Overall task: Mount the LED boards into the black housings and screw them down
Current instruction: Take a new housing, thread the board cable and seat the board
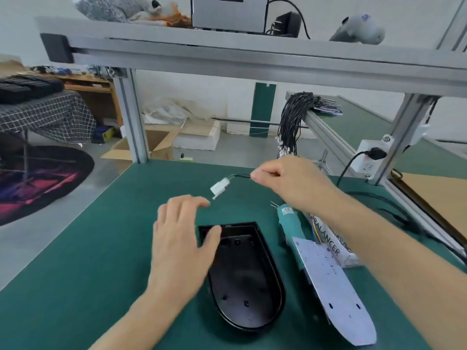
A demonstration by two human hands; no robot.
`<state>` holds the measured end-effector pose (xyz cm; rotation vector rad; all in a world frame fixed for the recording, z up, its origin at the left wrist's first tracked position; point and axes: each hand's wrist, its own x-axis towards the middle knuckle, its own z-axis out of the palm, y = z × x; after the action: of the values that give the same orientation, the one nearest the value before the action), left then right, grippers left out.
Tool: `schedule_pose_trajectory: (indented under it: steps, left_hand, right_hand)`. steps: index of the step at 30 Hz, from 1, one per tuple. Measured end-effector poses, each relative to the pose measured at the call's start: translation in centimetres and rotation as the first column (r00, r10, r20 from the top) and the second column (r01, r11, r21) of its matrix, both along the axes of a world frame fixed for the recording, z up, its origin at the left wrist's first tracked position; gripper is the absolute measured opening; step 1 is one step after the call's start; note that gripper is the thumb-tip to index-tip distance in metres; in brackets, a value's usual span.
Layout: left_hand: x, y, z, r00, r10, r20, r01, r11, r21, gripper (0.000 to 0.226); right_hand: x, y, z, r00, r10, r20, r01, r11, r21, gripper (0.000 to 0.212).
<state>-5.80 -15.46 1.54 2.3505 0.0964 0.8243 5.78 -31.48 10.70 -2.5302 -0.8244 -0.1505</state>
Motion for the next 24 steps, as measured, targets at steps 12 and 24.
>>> schedule_pose_trajectory:
  steps: [12,24]
  left_hand:
    - [3.0,0.9,-2.2,0.798,-0.248,-0.55,-0.3,0.628,-0.718,0.02]
    - [3.6,-1.2,-1.1,0.967,-0.198,-0.161,-0.099,0.291,-0.952,0.023]
  right_hand:
    - [-3.1,-0.9,-3.3,0.994,-0.051,0.098,0.069,0.981,-0.183,0.02]
    - [-3.4,-0.2,-2.3,0.983,-0.017,0.182,0.059,0.973,-0.223,0.02]
